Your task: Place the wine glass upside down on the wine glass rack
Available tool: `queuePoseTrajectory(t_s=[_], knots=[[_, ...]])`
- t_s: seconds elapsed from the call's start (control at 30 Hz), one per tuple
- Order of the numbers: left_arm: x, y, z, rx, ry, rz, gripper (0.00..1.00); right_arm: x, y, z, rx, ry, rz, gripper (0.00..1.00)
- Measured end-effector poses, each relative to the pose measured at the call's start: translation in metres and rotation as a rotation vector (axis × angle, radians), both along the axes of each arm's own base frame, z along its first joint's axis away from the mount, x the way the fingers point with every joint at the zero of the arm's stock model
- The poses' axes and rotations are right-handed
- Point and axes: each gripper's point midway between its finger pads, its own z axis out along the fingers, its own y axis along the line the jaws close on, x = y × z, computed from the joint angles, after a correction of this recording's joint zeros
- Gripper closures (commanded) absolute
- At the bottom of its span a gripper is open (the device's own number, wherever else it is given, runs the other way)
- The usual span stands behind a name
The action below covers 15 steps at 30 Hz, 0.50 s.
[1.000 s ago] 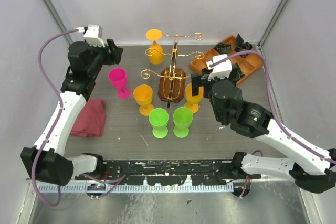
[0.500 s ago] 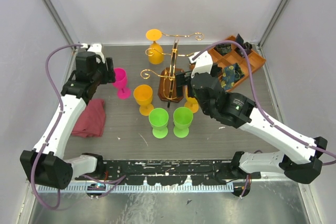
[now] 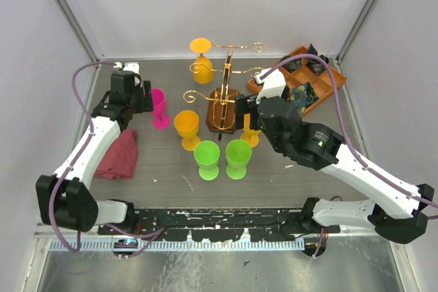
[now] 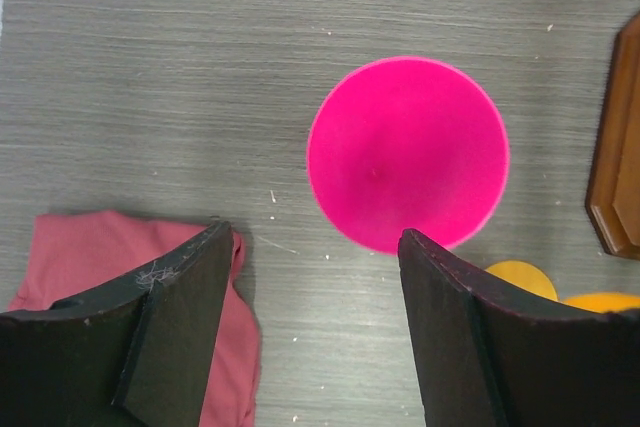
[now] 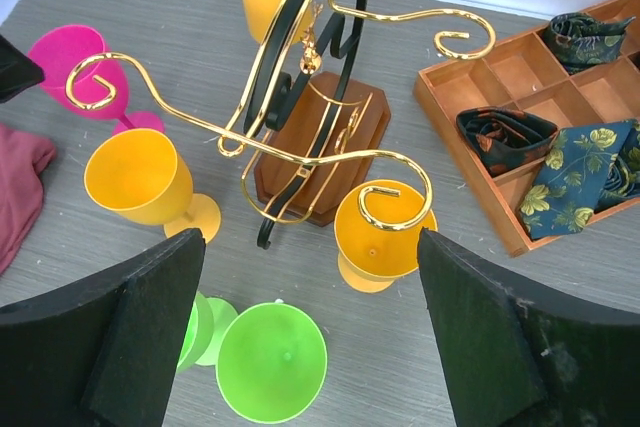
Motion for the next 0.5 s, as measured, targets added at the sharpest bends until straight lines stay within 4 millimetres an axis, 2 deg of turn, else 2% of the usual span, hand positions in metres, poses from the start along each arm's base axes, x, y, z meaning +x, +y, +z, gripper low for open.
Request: queuePoseTrajectory(t_s=[0.17, 0.3, 0.5], knots=[[0.014, 0.0, -0.025, 0.014, 0.051, 0.011, 0.29, -0.003, -0.004, -0.001, -0.007, 0.005, 0.001, 0.08], [0.026, 0.003, -0.034, 0.021, 0.068, 0.028, 0.55, -0.004, -0.008, 0.0, -0.009, 0.004, -0.002, 0.09], [0.034, 0.004, -0.034, 0.017, 0.06, 0.04, 0.96, -0.005, -0.012, 0.002, -0.011, -0.002, -0.012, 0.11]])
